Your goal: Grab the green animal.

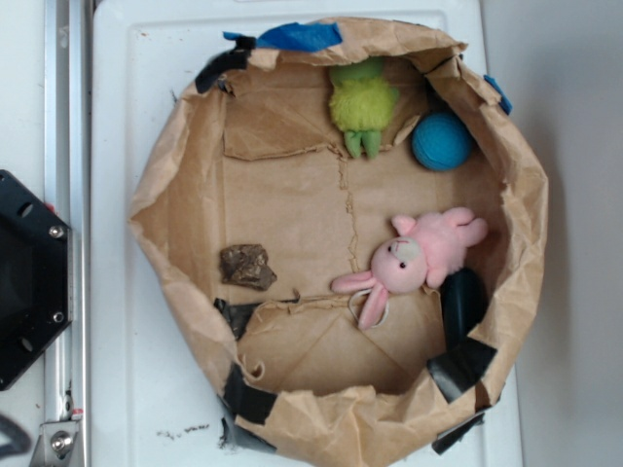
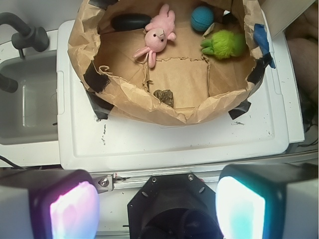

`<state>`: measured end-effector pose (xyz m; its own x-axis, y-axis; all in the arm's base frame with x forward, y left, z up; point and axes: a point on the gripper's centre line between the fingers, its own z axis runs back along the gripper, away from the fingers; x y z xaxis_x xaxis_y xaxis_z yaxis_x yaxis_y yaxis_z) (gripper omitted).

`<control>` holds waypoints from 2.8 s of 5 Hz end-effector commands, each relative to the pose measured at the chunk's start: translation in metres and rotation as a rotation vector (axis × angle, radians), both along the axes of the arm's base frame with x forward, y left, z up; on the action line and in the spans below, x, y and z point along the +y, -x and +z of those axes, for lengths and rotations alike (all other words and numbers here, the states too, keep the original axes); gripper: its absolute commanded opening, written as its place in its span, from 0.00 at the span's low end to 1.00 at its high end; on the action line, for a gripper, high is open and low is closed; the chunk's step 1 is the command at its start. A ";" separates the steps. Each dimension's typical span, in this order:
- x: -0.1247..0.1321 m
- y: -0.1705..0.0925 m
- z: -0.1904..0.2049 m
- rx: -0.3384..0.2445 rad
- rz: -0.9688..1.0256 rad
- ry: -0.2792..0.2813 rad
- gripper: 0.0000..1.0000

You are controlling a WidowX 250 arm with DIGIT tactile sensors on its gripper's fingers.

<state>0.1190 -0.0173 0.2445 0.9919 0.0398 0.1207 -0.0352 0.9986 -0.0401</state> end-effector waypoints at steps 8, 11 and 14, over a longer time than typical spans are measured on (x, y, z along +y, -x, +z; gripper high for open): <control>0.030 -0.142 -0.066 0.123 0.694 0.282 1.00; 0.054 -0.172 -0.103 -0.097 1.017 0.113 1.00; 0.079 -0.153 -0.141 -0.123 1.153 0.059 1.00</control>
<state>0.2762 0.0509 0.0943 0.3713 0.9137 0.1651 -0.9118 0.3924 -0.1208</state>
